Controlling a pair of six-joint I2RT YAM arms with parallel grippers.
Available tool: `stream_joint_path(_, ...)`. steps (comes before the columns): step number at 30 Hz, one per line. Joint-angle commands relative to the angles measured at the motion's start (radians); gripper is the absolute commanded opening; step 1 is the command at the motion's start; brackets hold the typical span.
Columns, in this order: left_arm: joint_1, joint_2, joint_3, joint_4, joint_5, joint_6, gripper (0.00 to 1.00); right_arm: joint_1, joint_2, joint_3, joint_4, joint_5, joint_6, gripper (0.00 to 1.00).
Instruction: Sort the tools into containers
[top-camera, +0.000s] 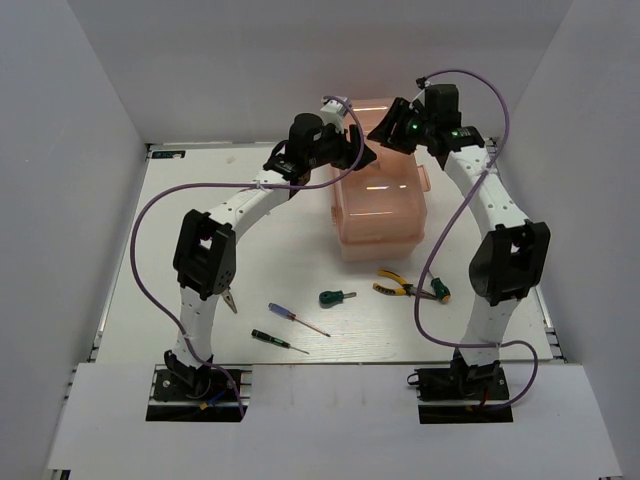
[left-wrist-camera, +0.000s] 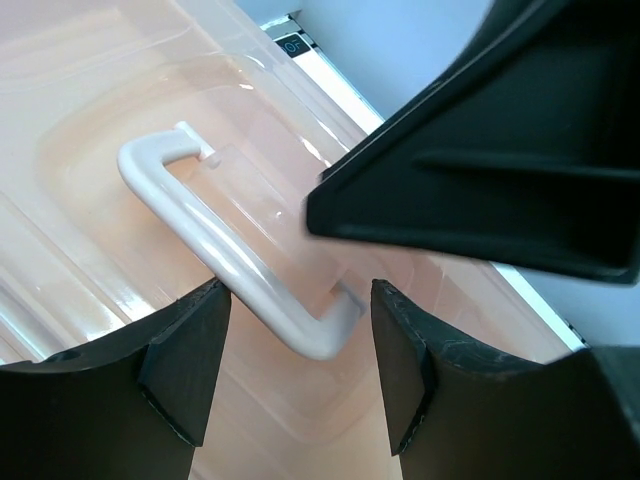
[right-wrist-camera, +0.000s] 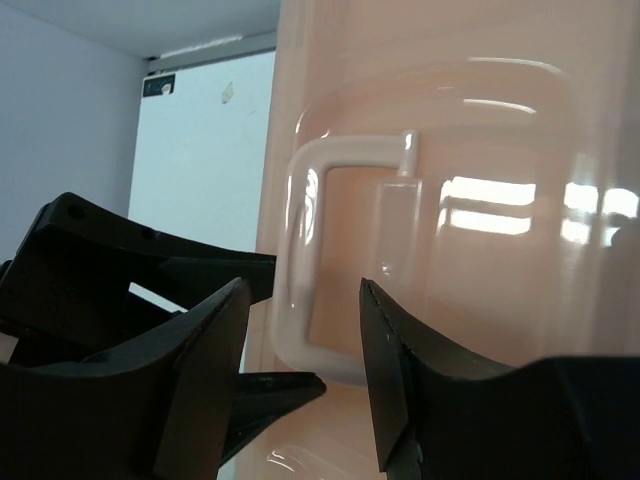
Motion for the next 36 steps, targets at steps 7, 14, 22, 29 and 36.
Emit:
stream_joint_path(7, -0.005, 0.052, 0.038, -0.076, -0.068, -0.031, 0.63, -0.052, -0.147, -0.135, 0.034, 0.220, -0.120, 0.56)
stream_joint_path(14, -0.005, 0.095, 0.122, -0.142, -0.107, -0.051, 0.58, -0.129, -0.274, -0.363, 0.119, 0.288, -0.184, 0.57)
stream_joint_path(22, -0.005, 0.147, 0.208, -0.204, -0.127, -0.069, 0.58, -0.212, -0.301, -0.492, 0.156, 0.223, -0.189, 0.57)
stream_joint_path(29, -0.005, 0.177, 0.260, -0.270, -0.127, -0.069, 0.56, -0.281, -0.244, -0.511, 0.172, 0.107, -0.194, 0.59)
stream_joint_path(36, -0.005, 0.177, 0.269, -0.290, -0.109, -0.051, 0.50, -0.313, -0.154, -0.459, 0.215, 0.030, -0.191, 0.60)
